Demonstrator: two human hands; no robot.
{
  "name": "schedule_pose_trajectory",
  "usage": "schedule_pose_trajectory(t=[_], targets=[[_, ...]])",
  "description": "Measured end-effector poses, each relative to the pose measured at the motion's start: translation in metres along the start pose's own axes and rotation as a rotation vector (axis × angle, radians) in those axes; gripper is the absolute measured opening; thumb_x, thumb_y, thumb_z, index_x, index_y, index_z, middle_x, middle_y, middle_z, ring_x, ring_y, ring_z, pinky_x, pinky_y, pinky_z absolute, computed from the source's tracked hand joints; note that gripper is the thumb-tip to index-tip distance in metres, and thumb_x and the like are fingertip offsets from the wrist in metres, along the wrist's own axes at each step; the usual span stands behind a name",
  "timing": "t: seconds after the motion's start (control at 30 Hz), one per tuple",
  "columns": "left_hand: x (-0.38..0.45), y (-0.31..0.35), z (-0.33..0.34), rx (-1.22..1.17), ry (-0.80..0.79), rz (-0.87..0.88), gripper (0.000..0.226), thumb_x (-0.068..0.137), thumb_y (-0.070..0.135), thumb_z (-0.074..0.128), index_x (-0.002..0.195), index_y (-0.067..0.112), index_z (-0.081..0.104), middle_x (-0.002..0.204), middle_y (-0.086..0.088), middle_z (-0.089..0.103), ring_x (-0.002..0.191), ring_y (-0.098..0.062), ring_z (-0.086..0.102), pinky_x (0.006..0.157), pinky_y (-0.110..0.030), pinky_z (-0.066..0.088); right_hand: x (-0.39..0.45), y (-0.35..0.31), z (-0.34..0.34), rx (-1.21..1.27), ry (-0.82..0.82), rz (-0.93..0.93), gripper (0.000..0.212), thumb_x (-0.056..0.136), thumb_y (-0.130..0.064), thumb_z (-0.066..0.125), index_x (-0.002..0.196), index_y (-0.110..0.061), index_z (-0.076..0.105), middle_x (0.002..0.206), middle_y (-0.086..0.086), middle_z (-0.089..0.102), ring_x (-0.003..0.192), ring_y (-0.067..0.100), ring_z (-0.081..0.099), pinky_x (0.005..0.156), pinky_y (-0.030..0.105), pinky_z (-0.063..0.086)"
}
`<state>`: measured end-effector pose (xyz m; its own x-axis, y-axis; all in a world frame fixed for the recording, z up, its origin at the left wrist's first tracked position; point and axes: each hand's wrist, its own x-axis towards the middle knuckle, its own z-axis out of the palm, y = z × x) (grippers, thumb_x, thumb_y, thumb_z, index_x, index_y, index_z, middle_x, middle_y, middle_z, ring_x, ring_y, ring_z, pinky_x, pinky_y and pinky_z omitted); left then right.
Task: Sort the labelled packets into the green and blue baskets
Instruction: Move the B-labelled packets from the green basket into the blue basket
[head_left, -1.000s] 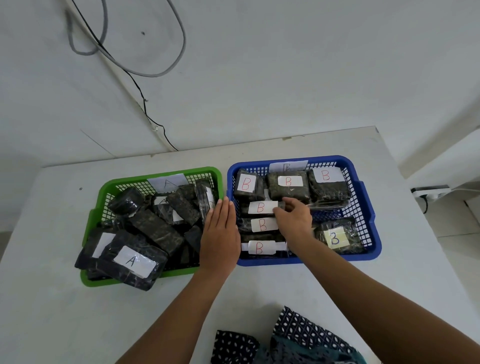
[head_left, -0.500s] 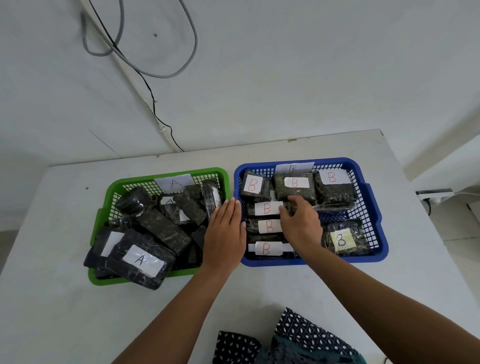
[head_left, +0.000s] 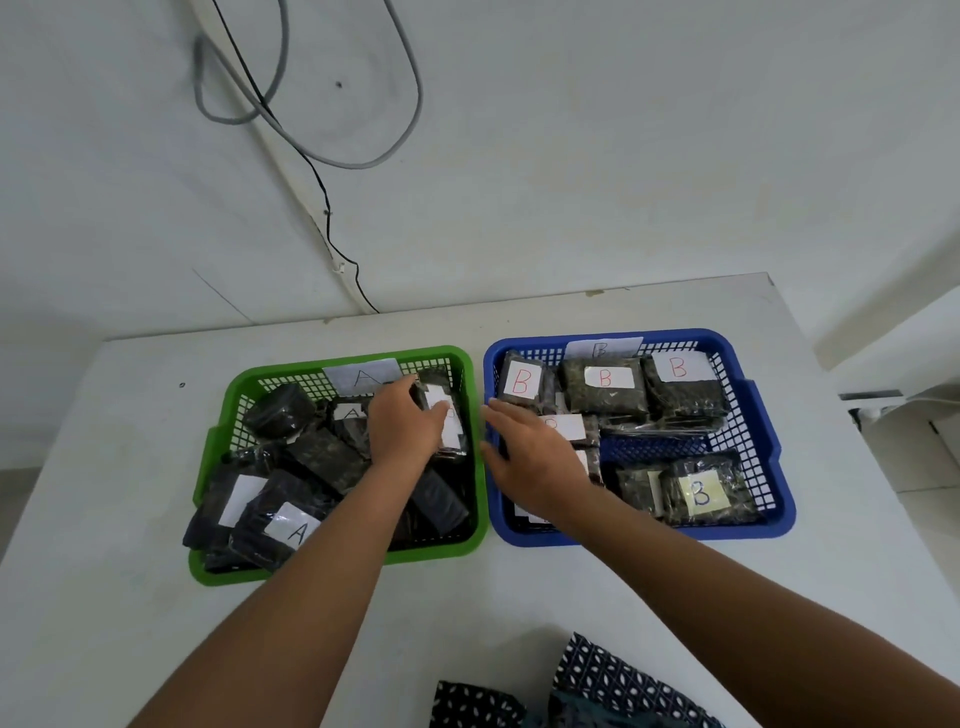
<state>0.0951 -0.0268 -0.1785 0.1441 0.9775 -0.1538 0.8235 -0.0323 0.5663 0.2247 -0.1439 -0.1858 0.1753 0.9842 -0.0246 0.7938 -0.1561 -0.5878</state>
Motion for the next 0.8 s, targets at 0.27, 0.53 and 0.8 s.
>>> schedule_pose_trajectory(t=[0.27,0.53,0.8], targets=[[0.023,-0.003,-0.025,-0.220,-0.263,-0.244,0.054,0.071,0.012,0.087,0.121,0.011,0.065,0.111,-0.009,0.066,0.079,-0.014,0.060,0.057,-0.023,0.046,0.004,-0.010,0.022,-0.023,-0.151,0.066,0.065,0.106,-0.031,0.039,0.160,-0.010,0.008,0.169,0.002,-0.005,0.152,0.022,0.018,0.117,0.037,0.030],[0.009,-0.024,-0.050,-1.120,-0.207,-0.522,0.044,0.084,-0.003,0.073,0.123,0.003,0.055,0.120,-0.020,0.067,0.108,-0.029,0.067,0.074,-0.035,0.061,0.014,-0.024,0.011,0.455,0.187,0.193,0.031,0.106,-0.029,0.042,0.124,-0.020,0.066,0.116,-0.006,0.070,0.107,0.005,0.063,0.084,0.028,0.055],[-0.032,-0.005,-0.025,-1.411,-0.418,-0.557,0.029,0.085,0.004,0.072,0.113,0.003,0.063,0.103,-0.016,0.075,0.094,-0.024,0.074,0.074,-0.032,0.061,0.034,-0.016,-0.023,1.103,0.234,0.450,0.034,0.095,-0.024,0.069,0.127,-0.022,0.061,0.095,0.003,0.076,0.084,0.012,0.074,0.075,0.032,0.062]])
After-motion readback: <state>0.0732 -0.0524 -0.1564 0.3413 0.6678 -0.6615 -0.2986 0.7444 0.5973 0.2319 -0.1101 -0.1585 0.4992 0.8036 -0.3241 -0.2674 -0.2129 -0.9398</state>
